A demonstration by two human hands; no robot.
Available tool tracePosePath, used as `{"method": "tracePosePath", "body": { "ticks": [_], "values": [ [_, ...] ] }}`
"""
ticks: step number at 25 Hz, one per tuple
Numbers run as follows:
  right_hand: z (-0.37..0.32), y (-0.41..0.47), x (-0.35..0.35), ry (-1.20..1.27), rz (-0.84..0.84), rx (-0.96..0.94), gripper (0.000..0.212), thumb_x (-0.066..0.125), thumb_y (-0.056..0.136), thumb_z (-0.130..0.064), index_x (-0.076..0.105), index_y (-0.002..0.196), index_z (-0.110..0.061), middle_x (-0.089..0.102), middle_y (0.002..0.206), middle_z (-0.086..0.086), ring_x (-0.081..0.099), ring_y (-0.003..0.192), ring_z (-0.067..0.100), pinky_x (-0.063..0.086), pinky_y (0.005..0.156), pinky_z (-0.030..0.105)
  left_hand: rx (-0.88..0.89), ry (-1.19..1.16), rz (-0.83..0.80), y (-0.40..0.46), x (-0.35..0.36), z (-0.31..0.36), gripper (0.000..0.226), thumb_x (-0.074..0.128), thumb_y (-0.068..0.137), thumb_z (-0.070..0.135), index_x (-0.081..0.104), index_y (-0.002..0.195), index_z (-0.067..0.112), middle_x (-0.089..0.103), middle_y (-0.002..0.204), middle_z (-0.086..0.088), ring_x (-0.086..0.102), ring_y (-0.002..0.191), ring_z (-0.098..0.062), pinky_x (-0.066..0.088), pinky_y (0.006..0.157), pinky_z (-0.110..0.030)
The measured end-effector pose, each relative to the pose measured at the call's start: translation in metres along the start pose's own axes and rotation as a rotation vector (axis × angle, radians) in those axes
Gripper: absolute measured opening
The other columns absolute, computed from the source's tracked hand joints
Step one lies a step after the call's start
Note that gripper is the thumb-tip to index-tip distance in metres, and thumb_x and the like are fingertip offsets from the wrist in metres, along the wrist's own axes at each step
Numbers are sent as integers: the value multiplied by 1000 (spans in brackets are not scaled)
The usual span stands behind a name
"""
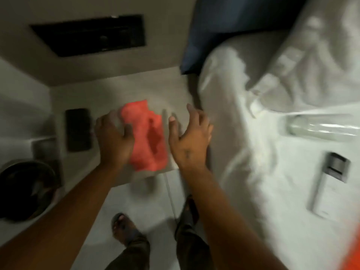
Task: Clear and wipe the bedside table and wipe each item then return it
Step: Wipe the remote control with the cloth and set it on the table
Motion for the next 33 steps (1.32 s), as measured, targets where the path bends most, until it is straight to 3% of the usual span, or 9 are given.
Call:
{"method": "tracePosePath", "body": {
  "ticks": [3,6,10,11,14,21,25,28,33],
  "values": [
    [46,-5,-110,70,342,50,44,66,91,-24,62,131,-8,60,126,16,53,119,31,39,106,38,328,-316,-137,-74,41,127,45,63,87,23,58,128,4,61,118,-19,60,103,-26,46,97,-32],
    [118,-14,-206,-48,543,274,46,69,89,-15,59,132,-2,61,128,19,53,124,37,33,111,33,524,-476,-501,-157,75,237,33,64,86,20,66,118,10,66,109,-7,67,88,-16,56,85,-28],
    [200,-22,-267,5,403,728,60,66,92,-27,47,146,-9,53,144,17,48,134,34,34,107,31,319,-278,-981,-224,126,315,20,66,86,16,68,105,9,73,109,-11,70,98,-26,57,89,-36],
    [214,-19,-268,39,347,768,59,65,92,-29,47,145,-10,55,142,16,52,131,33,39,102,30,276,-249,-1017,-229,135,324,5,65,85,14,66,89,11,74,102,-14,70,93,-29,57,85,-35],
    [233,-10,-265,129,308,793,42,63,89,-23,62,130,-12,68,109,3,65,110,27,45,74,20,226,-219,-958,-230,153,332,19,63,78,5,55,62,11,75,82,-14,65,74,-32,50,65,-30],
    [195,-22,-257,608,354,838,32,57,97,-20,64,127,-25,76,110,1,73,100,19,59,81,36,-22,-519,-1143,-213,136,313,25,72,84,8,75,108,16,80,101,-5,76,94,-20,60,93,-44],
    [119,-23,-190,675,163,674,22,64,95,-18,67,111,-32,78,101,2,76,89,20,63,75,38,-273,-801,-1029,-163,74,229,28,65,91,2,72,116,12,77,110,-12,74,104,-31,56,98,-51],
    [59,-21,-90,683,-148,564,17,62,98,-12,69,106,-24,79,87,-1,76,81,16,62,74,35,-412,-861,-745,-102,15,132,33,60,91,-5,65,123,0,71,119,-24,67,113,-44,51,101,-59],
    [2,-11,71,67,-450,-9,40,63,93,-32,59,130,-16,59,122,17,60,110,37,51,98,44,-579,-780,-273,-36,-56,-15,34,61,90,-8,66,123,1,71,120,-18,69,111,-35,51,103,-56]
  ]
}}
Point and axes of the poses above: each hand's wrist, its own y-axis towards the middle knuckle, its own x-axis out of the palm, z = x × y, the point moved 1 cm from there along y, towards the middle knuckle
